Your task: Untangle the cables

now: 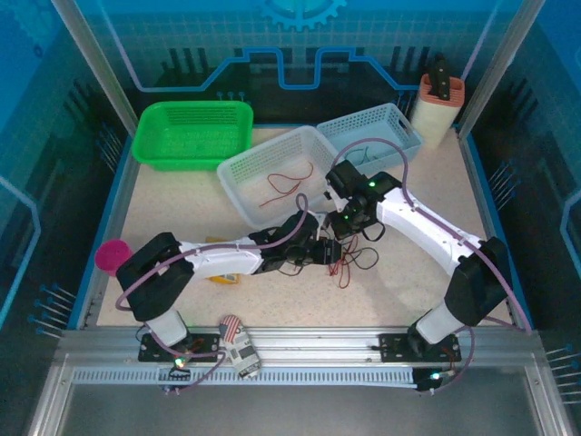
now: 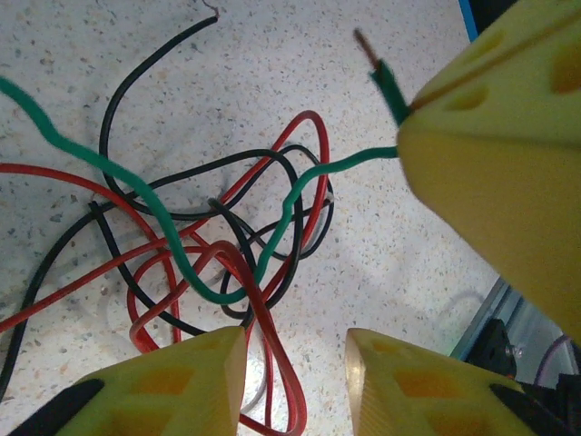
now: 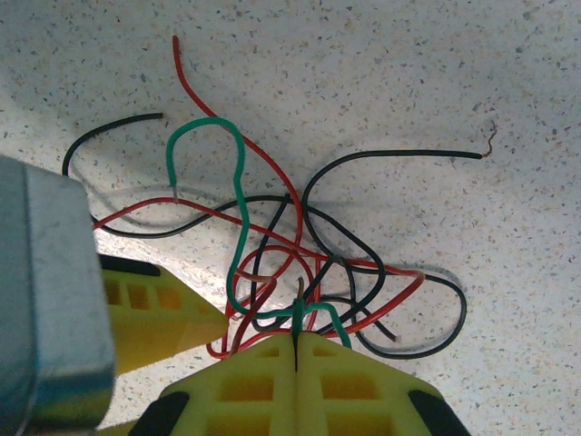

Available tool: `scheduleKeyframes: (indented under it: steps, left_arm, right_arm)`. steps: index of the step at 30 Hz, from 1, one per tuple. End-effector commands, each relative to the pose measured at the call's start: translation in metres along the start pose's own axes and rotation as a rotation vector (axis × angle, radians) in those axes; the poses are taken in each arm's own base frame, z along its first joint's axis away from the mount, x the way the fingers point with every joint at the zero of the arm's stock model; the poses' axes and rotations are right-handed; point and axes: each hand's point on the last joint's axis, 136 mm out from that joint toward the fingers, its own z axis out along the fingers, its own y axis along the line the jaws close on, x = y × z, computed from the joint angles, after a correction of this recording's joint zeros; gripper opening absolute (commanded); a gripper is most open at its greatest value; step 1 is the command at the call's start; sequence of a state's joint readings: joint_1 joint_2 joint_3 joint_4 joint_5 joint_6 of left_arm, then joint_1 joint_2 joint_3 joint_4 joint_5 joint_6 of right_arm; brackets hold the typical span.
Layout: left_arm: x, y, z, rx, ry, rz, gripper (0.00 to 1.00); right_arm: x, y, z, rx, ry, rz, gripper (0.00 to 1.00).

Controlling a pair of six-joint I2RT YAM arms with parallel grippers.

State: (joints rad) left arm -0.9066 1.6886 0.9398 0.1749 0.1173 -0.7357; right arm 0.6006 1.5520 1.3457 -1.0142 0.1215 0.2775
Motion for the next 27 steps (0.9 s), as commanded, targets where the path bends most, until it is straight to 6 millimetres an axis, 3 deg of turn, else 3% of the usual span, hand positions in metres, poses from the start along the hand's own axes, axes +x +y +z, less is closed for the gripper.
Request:
scheduleKeyframes:
  steps: [1, 8, 15, 20, 27]
  left_arm:
    - [-0.001, 0.005, 0.006, -0.015, -0.026, -0.049, 0.34]
    - [0.005, 0.01, 0.017, -0.017, 0.0, -0.07, 0.31]
    - [0.002, 0.007, 0.013, -0.013, -0.002, -0.051, 0.0]
    - [-0.004, -0.003, -0.003, 0.027, -0.033, -0.012, 0.0]
    - [-0.014, 0.001, -0.017, 0.073, -0.082, -0.05, 0.0]
  right_arm:
    - [-0.001, 0.001, 0.001, -0.015, 0.002, 0.034, 0.0]
    - [-0.002, 0.002, -0.001, -0.02, -0.003, 0.042, 0.0]
    - [0.003, -0.006, 0.001, 0.009, 0.016, 0.022, 0.0]
    - [0.013, -0.01, 0.006, 0.021, 0.054, -0.026, 0.0]
    - [0.032, -0.012, 0.006, 0.032, 0.112, -0.068, 0.0]
